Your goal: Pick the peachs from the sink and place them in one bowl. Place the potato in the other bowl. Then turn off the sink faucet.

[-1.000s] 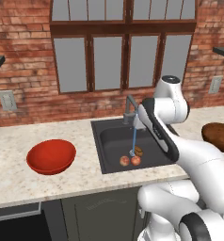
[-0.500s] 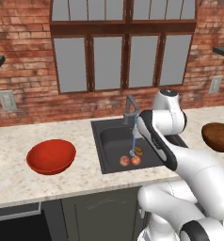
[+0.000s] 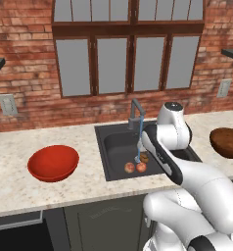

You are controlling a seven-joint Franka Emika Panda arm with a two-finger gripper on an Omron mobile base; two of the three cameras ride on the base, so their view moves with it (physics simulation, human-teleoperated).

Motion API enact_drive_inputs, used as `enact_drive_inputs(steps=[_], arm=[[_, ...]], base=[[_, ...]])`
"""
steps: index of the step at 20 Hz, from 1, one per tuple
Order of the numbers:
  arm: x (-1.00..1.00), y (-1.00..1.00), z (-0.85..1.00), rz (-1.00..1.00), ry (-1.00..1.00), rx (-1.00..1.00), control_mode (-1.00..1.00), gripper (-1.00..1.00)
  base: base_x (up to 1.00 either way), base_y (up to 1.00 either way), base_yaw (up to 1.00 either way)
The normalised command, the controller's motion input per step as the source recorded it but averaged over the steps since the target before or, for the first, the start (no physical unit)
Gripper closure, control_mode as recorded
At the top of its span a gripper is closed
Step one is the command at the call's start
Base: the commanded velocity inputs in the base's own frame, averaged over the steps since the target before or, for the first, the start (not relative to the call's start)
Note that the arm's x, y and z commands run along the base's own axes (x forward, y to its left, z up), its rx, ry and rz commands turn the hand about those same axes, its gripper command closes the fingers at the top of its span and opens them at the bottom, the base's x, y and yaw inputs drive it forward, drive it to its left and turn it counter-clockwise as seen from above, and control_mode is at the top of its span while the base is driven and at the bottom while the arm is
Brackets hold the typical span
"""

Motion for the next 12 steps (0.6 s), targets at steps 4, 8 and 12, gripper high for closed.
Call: enact_drive_inputs(steps=[4,8,12], arm=[[0.04,-0.04,-0.29,-0.01,0.00,0.00,-1.00,-1.00],[0.08,-0.06,-0.28,0.00,0.00,0.00,-1.00,-1.00],[0.15,-0.03,-0.26,-0.01,0.00,0.00,-1.00,-1.00]], base=[[0.00,0.00,0.00],[0.00,0.00,0.00],[0.00,0.00,0.00]])
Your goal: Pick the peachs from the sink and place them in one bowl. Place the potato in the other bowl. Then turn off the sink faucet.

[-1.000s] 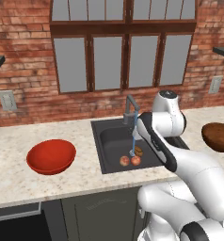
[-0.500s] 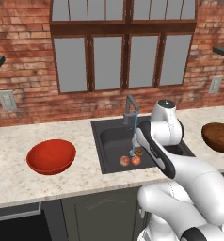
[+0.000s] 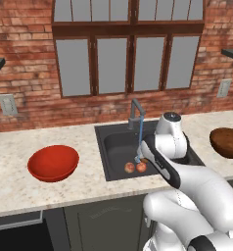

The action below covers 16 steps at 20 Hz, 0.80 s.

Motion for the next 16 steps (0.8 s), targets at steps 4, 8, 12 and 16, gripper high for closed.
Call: enact_drive_inputs(steps=[4,8,12,16], arm=[[0.29,0.00,-0.24,-0.01,0.00,0.00,-1.00,-1.00],[0.46,-0.01,-0.18,-0.01,0.00,0.00,-1.00,-1.00],[0.39,-0.01,-0.18,-0.01,0.00,0.00,-1.00,-1.00],[0.29,-0.02,-0.15,-0.01,0.00,0.00,-1.00,-1.00]], base=[[0.00,0.00,0.00],[0.00,0.00,0.00],[0.00,0.00,0.00],[0.00,0.00,0.00]])
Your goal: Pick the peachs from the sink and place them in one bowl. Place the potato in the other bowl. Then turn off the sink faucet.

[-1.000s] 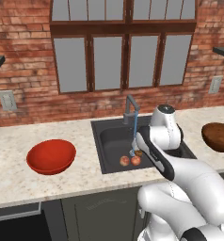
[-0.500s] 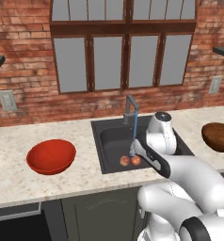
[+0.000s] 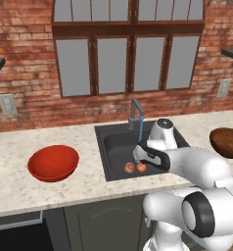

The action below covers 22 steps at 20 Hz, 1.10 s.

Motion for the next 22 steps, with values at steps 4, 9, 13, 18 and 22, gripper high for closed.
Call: enact_drive_inputs(steps=[4,9,13,18,22], arm=[[0.24,-0.03,-0.15,-0.01,0.00,0.00,-1.00,-1.00],[0.18,-0.04,-0.18,0.00,0.00,0.00,-1.00,-1.00],[0.14,0.00,-0.21,-0.01,0.00,0.00,-1.00,-1.00],[0.14,0.00,-0.27,-0.01,0.00,0.00,-1.00,-1.00],[0.17,0.00,-0.29,-0.01,0.00,0.00,-1.00,-1.00]], base=[[0.00,0.00,0.00],[0.00,0.00,0.00],[0.00,0.00,0.00],[0.00,0.00,0.00],[0.00,0.00,0.00]])
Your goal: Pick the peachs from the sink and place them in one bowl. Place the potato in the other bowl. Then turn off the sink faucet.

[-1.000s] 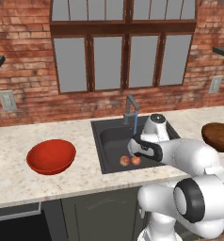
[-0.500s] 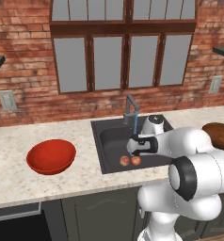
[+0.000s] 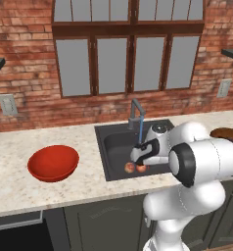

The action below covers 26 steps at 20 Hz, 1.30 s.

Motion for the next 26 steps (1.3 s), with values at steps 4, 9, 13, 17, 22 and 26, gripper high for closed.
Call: enact_drive_inputs(steps=[4,9,13,17,22,26], arm=[[0.18,0.00,-0.26,-0.01,0.00,0.00,-1.00,-1.00],[0.20,0.00,-0.25,0.00,0.00,0.00,-1.00,-1.00],[0.24,0.00,-0.25,0.00,0.00,0.00,-1.00,-1.00],[0.21,-0.03,-0.25,0.00,0.00,0.00,-1.00,-1.00],[0.18,-0.03,-0.24,0.00,0.00,0.00,-1.00,-1.00],[0.14,-0.06,-0.22,0.00,0.00,0.00,-1.00,-1.00]], base=[[0.00,0.00,0.00],[0.00,0.00,0.00],[0.00,0.00,0.00],[0.00,0.00,0.00],[0.00,0.00,0.00],[0.00,0.00,0.00]])
